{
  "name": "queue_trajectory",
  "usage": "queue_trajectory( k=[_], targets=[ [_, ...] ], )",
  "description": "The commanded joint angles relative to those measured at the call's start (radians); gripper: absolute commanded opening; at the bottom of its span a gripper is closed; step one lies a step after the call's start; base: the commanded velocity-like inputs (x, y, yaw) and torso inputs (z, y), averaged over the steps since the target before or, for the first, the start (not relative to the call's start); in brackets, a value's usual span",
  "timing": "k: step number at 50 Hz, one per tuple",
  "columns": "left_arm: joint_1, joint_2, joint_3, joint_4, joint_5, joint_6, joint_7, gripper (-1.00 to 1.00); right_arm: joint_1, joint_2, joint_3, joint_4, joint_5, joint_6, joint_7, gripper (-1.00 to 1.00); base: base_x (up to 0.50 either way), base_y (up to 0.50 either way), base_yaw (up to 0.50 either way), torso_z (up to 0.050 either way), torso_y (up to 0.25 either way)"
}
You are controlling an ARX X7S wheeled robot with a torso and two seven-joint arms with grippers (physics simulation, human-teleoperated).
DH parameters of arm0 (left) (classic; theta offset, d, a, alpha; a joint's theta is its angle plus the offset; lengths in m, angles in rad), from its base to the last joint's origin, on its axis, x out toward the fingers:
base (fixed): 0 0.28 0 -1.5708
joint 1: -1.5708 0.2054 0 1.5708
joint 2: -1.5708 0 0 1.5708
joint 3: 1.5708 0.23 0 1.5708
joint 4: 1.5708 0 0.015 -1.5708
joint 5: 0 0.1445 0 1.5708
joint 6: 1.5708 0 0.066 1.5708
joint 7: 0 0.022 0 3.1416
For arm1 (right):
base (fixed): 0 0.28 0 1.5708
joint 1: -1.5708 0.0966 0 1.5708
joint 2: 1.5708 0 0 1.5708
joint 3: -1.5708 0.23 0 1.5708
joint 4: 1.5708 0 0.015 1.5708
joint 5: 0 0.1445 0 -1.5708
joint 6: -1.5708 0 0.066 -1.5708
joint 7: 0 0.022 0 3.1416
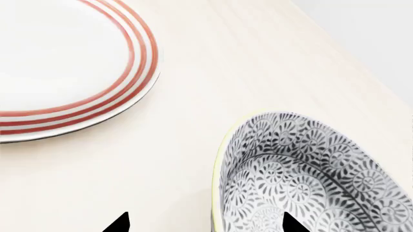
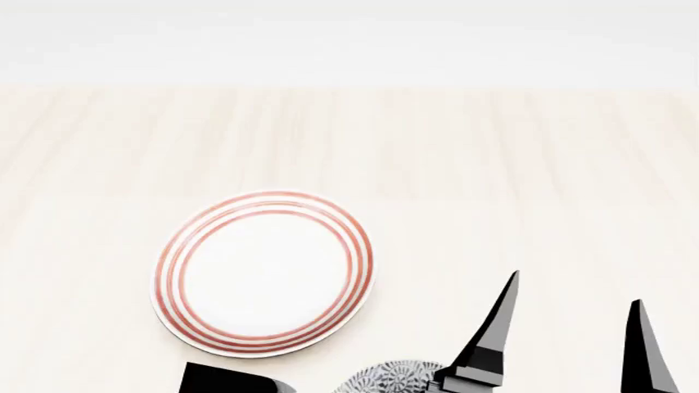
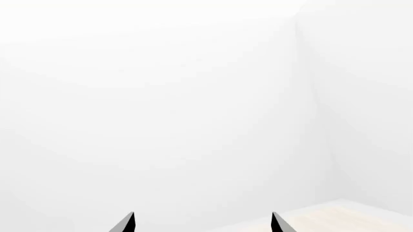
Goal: Put the bowl on the plate.
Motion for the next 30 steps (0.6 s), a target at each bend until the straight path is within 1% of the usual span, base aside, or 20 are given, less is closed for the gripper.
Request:
queue_trajectory(
  k=[1, 7, 8, 30],
  targets=[
    [0.003, 0.014, 0.008, -0.052, 0.021, -0.019, 0.015, 1.0, -0.001, -0.014, 0.016, -0.003, -0.015, 0.005, -0.019, 1.0, 0.0, 0.0, 0.0, 0.0, 0.0],
    [0.004, 0.01, 0.019, -0.062, 0.018, -0.016, 0.025, 1.0, 0.0, -0.011, 0.014, -0.004, -0.011, 0.007, -0.015, 1.0, 0.0, 0.0, 0.0, 0.0, 0.0],
    [0.004, 0.011, 0.017, -0.062, 0.013, -0.02, 0.022, -1.0, 0.001, -0.011, 0.014, -0.003, -0.011, 0.007, -0.015, 1.0, 0.0, 0.0, 0.0, 0.0, 0.0],
    [-0.012, -0.011, 0.05, -0.058, 0.032, 0.003, 0.024, -1.0, 0.001, -0.003, -0.001, 0.005, -0.008, 0.001, -0.011, 1.0, 0.0, 0.0, 0.0, -0.001, 0.0]
  ],
)
